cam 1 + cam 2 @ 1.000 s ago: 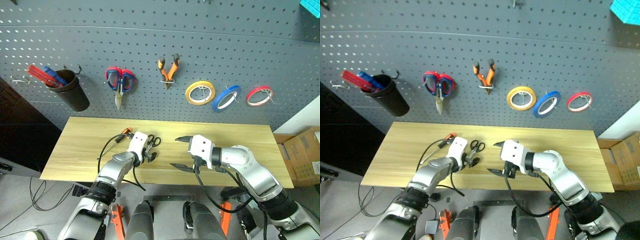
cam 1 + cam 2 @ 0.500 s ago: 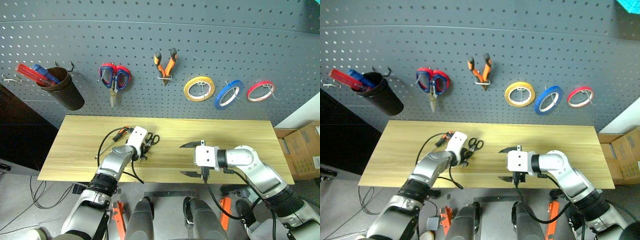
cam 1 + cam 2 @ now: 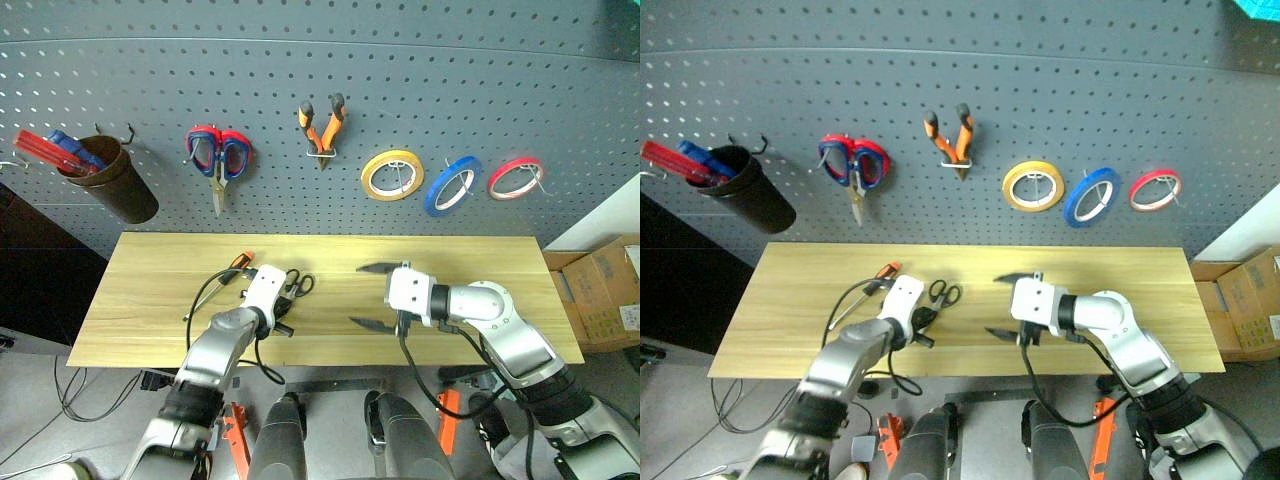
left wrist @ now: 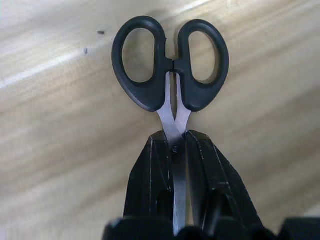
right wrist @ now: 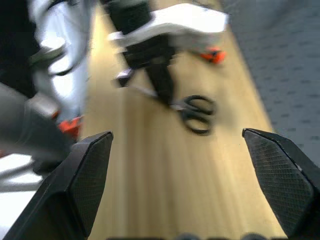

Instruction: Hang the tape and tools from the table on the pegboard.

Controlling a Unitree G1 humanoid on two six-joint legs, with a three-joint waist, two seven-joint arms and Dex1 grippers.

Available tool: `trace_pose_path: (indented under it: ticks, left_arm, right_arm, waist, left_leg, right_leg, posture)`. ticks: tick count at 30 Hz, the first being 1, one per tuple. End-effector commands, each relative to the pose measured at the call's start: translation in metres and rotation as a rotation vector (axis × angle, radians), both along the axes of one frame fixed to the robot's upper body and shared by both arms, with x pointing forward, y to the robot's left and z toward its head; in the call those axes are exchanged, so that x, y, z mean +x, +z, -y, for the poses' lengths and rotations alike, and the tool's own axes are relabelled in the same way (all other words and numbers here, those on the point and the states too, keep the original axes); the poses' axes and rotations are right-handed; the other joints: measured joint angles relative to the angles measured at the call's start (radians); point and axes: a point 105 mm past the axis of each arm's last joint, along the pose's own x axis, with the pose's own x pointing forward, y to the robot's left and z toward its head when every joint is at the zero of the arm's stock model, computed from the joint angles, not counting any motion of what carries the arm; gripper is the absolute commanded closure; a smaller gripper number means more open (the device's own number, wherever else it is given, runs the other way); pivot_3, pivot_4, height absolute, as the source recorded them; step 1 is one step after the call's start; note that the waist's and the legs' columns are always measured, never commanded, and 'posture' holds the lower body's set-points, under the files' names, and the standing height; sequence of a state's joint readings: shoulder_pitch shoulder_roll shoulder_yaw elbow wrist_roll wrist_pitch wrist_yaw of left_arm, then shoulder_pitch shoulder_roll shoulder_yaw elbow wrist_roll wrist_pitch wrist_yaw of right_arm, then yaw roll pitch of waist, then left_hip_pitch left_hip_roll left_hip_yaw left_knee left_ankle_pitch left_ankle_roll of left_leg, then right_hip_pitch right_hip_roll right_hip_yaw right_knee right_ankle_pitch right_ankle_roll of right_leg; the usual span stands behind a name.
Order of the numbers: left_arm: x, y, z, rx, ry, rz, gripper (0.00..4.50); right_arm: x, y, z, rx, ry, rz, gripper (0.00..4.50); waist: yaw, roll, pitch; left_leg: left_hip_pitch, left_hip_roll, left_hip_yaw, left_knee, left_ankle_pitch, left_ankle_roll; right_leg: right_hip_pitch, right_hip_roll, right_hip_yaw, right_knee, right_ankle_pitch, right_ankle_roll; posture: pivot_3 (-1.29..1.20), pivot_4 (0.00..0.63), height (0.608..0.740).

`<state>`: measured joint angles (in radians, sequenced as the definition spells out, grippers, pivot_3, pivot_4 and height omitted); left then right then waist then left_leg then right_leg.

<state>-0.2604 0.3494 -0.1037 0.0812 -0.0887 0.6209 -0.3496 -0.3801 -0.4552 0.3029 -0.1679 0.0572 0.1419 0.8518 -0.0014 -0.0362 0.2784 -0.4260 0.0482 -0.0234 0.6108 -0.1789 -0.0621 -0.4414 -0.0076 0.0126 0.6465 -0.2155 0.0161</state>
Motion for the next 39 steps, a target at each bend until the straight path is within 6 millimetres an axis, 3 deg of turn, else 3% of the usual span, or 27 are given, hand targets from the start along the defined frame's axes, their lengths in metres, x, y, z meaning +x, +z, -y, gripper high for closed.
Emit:
trace_pose_path:
  ticks: [1, 5, 12, 14, 18, 21, 27, 39]
  left_arm:
    - [-0.006, 0.053, -0.009, -0.011, -0.001, 0.263, 4.39]
    - [-0.029, 0.085, -0.023, 0.066, 0.017, 0.483, 4.39]
    - [-0.056, 0.106, -0.006, 0.124, -0.038, 0.654, 4.39]
    - [-0.052, 0.115, -0.004, 0.134, -0.031, 0.694, 4.39]
    - [-0.026, 0.154, -0.007, 0.138, 0.025, 0.834, 4.39]
    - [-0.013, 0.167, -0.013, 0.138, 0.053, 0.87, 4.39]
    - [-0.001, 0.178, -0.024, 0.121, 0.094, 0.891, 4.39]
    - [-0.007, 0.171, -0.03, 0.076, 0.137, 0.858, 4.39]
  right_arm:
    - [-0.009, 0.051, -0.01, 0.321, -0.006, -0.044, 0.0]
    - [-0.021, 0.079, -0.021, 0.564, 0.005, -0.15, 0.0]
    - [-0.011, 0.08, -0.025, 0.601, -0.077, -0.141, 0.0]
    - [-0.008, 0.081, -0.025, 0.604, -0.084, -0.135, 0.0]
    - [0.0, 0.081, -0.023, 0.599, -0.104, -0.112, 0.0]
    - [0.004, 0.081, -0.023, 0.593, -0.116, -0.092, 0.0]
    - [0.01, 0.08, -0.019, 0.59, -0.156, -0.063, 0.0]
    - [0.016, 0.077, -0.011, 0.577, -0.212, -0.044, 0.0]
  waist:
    - [0.003, 0.0, 0.0]
    - [0.015, 0.0, -0.003]
    - [0.045, -0.006, -0.026]
    - [0.053, -0.007, -0.036]
    - [0.067, -0.007, -0.058]
    - [0.065, -0.008, -0.076]
    - [0.056, -0.009, -0.085]
    - [0.055, -0.012, -0.098]
  left_leg:
    - [-0.001, 0.0, -0.001, 0.0, 0.0, 0.0]
    - [-0.001, 0.0, -0.001, 0.0, 0.0, -0.001]
    - [-0.003, -0.003, 0.002, 0.001, 0.0, -0.001]
    - [-0.003, -0.003, 0.002, 0.001, 0.0, -0.001]
    - [-0.003, -0.002, 0.001, 0.002, 0.0, -0.001]
    - [-0.002, -0.002, 0.0, 0.003, 0.0, -0.001]
    - [0.001, -0.001, 0.002, 0.002, 0.0, -0.001]
    - [0.003, -0.001, 0.002, 0.003, 0.0, -0.001]
  right_leg:
    - [0.0, 0.0, -0.001, 0.0, 0.0, 0.0]
    - [0.0, -0.001, -0.001, -0.001, 0.0, 0.0]
    - [0.0, -0.005, -0.001, -0.004, -0.001, -0.001]
    - [0.0, -0.005, -0.001, -0.004, -0.001, -0.002]
    - [0.0, -0.003, -0.003, -0.003, 0.001, 0.002]
    - [0.002, -0.001, -0.003, -0.002, 0.002, 0.002]
    - [0.003, 0.0, -0.001, -0.001, 0.002, 0.002]
    - [0.005, 0.0, 0.0, 0.001, 0.003, 0.002]
  posture:
    - [0.12, 0.224, 0.74]
    - [0.15, 0.187, 0.74]
    - [0.17, 0.148, 0.74]
    - [0.18, 0.128, 0.74]
    - [0.19, 0.11, 0.74]
    - [0.19, 0.1, 0.74]
    - [0.17, 0.091, 0.74]
    - [0.16, 0.094, 0.74]
